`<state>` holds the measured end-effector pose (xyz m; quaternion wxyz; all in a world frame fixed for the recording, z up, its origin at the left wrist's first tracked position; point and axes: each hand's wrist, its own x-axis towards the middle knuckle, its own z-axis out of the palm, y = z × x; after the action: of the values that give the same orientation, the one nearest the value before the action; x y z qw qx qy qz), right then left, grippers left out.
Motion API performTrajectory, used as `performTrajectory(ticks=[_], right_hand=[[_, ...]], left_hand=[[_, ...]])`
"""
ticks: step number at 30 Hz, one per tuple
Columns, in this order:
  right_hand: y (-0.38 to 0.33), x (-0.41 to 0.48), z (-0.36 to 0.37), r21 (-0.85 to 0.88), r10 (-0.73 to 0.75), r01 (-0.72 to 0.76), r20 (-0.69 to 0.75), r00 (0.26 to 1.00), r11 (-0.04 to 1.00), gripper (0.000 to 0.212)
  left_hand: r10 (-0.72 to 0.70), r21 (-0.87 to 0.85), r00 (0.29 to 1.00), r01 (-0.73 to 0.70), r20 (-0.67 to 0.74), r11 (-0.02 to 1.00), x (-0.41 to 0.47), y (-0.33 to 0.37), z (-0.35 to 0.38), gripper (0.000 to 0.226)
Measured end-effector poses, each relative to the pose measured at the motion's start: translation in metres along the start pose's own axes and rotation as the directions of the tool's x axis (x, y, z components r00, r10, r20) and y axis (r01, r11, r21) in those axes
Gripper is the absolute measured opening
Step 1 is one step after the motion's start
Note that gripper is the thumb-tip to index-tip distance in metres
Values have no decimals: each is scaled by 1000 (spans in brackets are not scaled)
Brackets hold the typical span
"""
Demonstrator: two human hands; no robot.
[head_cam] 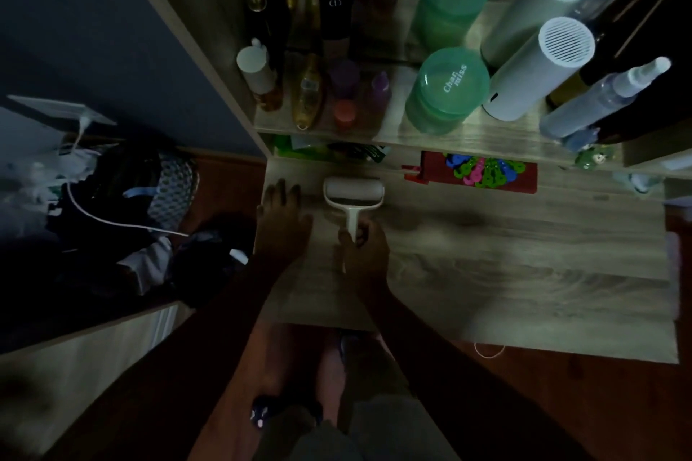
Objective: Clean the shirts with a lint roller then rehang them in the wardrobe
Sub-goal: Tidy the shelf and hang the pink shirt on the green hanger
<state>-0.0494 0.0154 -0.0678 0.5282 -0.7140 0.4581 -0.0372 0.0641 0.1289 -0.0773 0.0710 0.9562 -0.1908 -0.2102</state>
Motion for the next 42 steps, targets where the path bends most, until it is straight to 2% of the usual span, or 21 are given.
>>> performTrajectory(ticks=[7,12,15,18,21,25,27,30,33,37,42], right_hand=[[-7,12,0,-92,-13,16,37,999,996,29],[-3,8,2,-156,-67,70,29,997,985,47],[-1,-1,-2,-148,-88,85,-10,996,985,57],[-10,-17,-7,-135,-83,86,31,996,987,53],[-25,-46,2,-114,-174,182,74,982,977,46],[-73,-113,40,-40,-375,389,195,906,920,44],[-110,-157,67,4,-512,530,268,816,848,45],[-176,-242,112,159,-653,649,378,656,744,43],[-247,-350,147,369,-828,754,383,409,543,40],[-333,-493,174,585,-944,768,320,77,261,35],[-418,-632,179,723,-954,691,210,-216,3,33]], left_hand=[[-2,-19,1000,2,-6,1000,0,0,5,69],[16,-75,1000,-14,24,997,-3,-2,0,70],[18,-138,1000,-18,-5,990,-16,-5,-8,68],[5,-184,998,-17,-65,983,-38,-20,-15,74],[-25,-224,996,6,-83,975,-70,-47,-39,74],[-19,-182,967,-29,-255,983,-117,-127,-71,72],[-91,-233,929,5,-360,973,-166,-168,-113,61],[-228,-314,798,52,-558,948,-265,-220,-191,57],[-295,-279,651,131,-699,951,-373,-279,-264,57],[-231,-151,436,210,-870,966,-522,-337,-363,59],[-99,-27,165,392,-981,919,-688,-357,-456,55]])
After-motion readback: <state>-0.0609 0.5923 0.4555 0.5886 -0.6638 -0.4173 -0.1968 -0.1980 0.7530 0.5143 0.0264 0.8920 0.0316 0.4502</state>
